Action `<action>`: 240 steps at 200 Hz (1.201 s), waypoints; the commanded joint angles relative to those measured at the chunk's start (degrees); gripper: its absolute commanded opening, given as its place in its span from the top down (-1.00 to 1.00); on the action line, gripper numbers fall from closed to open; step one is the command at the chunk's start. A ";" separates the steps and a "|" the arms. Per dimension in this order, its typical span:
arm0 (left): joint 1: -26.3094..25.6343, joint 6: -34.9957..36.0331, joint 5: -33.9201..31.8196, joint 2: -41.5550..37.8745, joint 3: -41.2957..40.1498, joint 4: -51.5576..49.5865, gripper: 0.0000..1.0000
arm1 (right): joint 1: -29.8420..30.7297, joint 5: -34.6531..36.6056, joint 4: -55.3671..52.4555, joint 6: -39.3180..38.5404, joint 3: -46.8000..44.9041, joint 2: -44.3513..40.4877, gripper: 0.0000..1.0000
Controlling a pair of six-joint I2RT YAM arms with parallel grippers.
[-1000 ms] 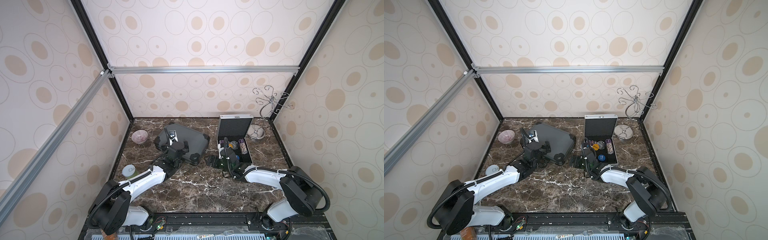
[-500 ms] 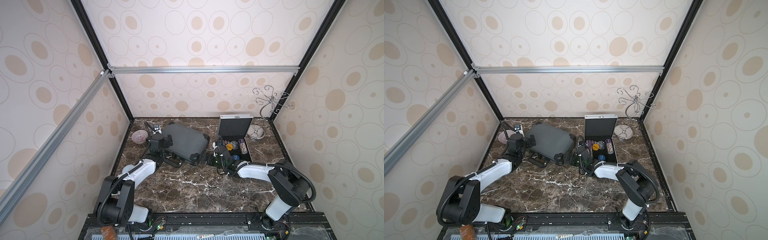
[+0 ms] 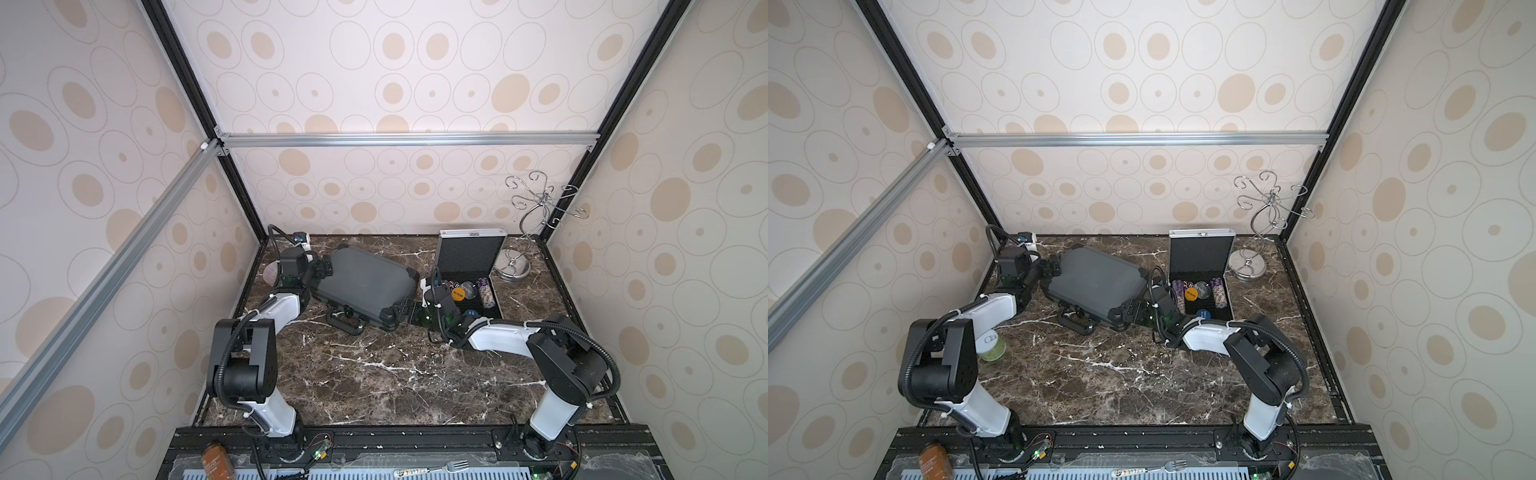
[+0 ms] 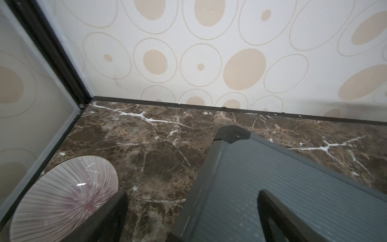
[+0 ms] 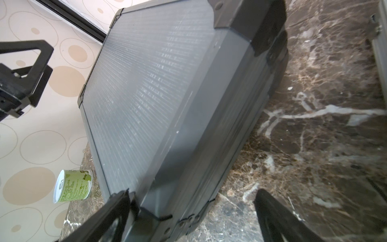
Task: Open the poker set cases
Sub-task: Adjust the poker set case at the center of the board.
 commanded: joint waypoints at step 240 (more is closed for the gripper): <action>2.82 -3.05 27.31 14.32 9.05 -15.18 -0.29 | -2.02 -1.42 -3.95 -0.31 7.01 5.15 -0.94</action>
